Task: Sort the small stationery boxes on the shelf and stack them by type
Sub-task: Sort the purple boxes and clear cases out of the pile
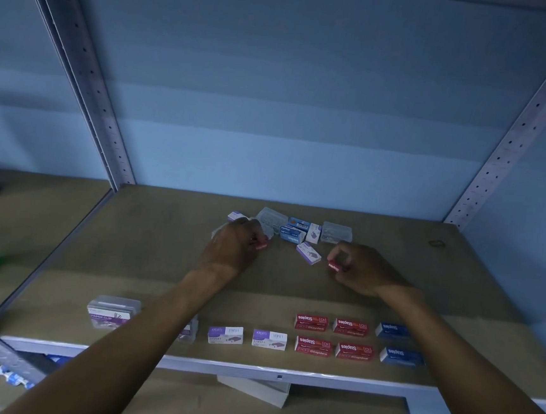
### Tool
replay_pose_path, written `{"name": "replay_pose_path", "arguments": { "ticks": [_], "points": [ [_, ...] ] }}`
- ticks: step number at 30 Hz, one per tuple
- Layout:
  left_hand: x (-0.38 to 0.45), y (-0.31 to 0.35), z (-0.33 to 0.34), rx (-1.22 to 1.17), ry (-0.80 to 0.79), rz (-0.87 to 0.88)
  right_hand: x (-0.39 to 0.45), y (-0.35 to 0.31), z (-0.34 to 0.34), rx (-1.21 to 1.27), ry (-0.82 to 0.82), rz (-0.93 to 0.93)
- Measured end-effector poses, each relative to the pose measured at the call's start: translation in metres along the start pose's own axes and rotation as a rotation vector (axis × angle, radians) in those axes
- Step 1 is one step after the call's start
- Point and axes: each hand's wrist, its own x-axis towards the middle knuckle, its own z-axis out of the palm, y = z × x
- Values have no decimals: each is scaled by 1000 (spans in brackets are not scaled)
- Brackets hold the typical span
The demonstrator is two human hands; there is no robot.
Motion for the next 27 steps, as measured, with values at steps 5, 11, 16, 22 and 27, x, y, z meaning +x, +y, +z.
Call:
{"name": "replay_pose_path", "arguments": {
  "ticks": [5,11,16,22,27],
  "points": [
    [-12,10,-3,-139,-241,36,-19,0,-5,60,-64,22],
    [-19,16,-3,-270,-454,27,-32,-7,-1,66,-99,23],
    [-21,11,-1,-316,-450,-51,-36,-8,0,93,-68,15],
    [-23,10,1,-111,-386,-28,-36,-14,4,121,-77,-17],
    [-19,18,8,-87,-405,-46,-32,-26,8,102,-87,-36]
  ]
}}
